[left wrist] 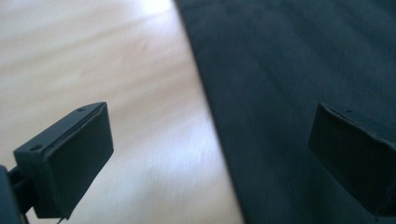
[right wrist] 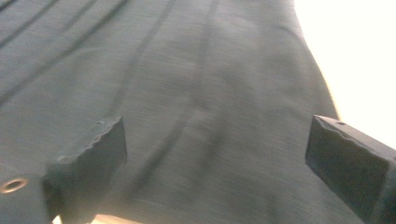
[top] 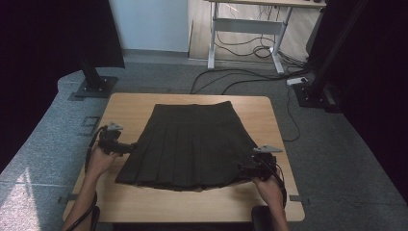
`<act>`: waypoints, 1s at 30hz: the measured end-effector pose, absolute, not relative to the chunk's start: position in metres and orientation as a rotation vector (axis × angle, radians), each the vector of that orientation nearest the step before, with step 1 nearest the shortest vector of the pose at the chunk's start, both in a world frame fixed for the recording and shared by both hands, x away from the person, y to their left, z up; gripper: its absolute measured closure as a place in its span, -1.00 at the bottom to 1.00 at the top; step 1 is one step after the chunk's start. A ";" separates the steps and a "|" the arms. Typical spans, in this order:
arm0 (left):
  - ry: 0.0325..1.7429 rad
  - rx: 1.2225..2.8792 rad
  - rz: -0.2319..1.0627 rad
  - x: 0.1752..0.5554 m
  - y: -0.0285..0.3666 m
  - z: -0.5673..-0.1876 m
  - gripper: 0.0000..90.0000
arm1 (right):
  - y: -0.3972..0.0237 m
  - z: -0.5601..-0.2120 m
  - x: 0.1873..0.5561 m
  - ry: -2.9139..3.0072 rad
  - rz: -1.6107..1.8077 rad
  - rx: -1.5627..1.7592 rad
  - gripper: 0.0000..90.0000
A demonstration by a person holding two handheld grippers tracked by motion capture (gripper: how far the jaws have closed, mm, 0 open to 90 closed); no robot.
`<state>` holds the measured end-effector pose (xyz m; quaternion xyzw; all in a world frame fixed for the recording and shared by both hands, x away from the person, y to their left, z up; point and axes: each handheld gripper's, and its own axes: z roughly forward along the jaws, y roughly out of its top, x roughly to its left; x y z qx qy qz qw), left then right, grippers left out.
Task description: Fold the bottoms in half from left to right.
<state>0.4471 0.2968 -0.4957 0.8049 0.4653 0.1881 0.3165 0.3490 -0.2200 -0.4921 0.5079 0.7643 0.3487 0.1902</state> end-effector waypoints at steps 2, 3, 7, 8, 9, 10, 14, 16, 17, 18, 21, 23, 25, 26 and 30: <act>1.215 2.151 0.511 0.460 0.285 -0.497 -1.00 | -0.208 -0.494 0.350 2.176 0.987 1.416 -0.93; 1.211 2.173 0.519 0.466 0.278 -0.499 -1.00 | -0.203 -0.496 0.351 2.184 0.984 1.414 -0.93; 1.226 2.248 0.571 0.484 0.257 -0.515 -1.00 | -0.188 -0.510 0.354 2.206 0.960 1.433 -0.95; 1.221 2.261 0.559 0.487 0.254 -0.520 -1.00 | -0.184 -0.514 0.355 2.210 0.937 1.434 -0.95; 1.221 2.261 0.559 0.487 0.254 -0.520 -1.00 | -0.184 -0.514 0.355 2.210 0.937 1.434 -0.95; 1.224 2.324 0.574 0.492 0.249 -0.532 -1.00 | -0.179 -0.521 0.357 2.223 0.884 1.429 -0.94; 1.261 2.246 0.554 0.491 0.254 -0.537 -1.00 | -0.178 -0.532 0.360 2.228 0.780 1.431 -0.85; 1.254 2.244 0.561 0.483 0.257 -0.537 -1.00 | -0.182 -0.542 0.365 2.217 0.753 1.460 -0.91; 1.248 2.247 0.560 0.480 0.257 -0.537 -0.99 | -0.185 -0.542 0.367 2.215 0.753 1.469 -0.91; 1.248 2.247 0.560 0.480 0.257 -0.537 -0.97 | -0.185 -0.542 0.367 2.215 0.753 1.469 -0.91; 1.243 2.241 0.555 0.469 0.256 -0.538 -0.97 | -0.190 -0.541 0.372 2.203 0.730 1.456 -0.92; 1.238 2.232 0.539 0.457 0.255 -0.539 -0.96 | -0.199 -0.542 0.381 2.193 0.732 1.470 -0.95; 1.232 2.228 0.518 0.448 0.254 -0.539 -0.96 | -0.205 -0.543 0.387 2.189 0.732 1.475 -0.96; 1.231 2.224 0.515 0.444 0.252 -0.540 -0.96 | -0.208 -0.543 0.391 2.184 0.735 1.478 -0.97; 1.196 2.233 0.509 0.426 0.243 -0.540 -0.96 | -0.224 -0.545 0.406 2.163 0.746 1.485 -0.98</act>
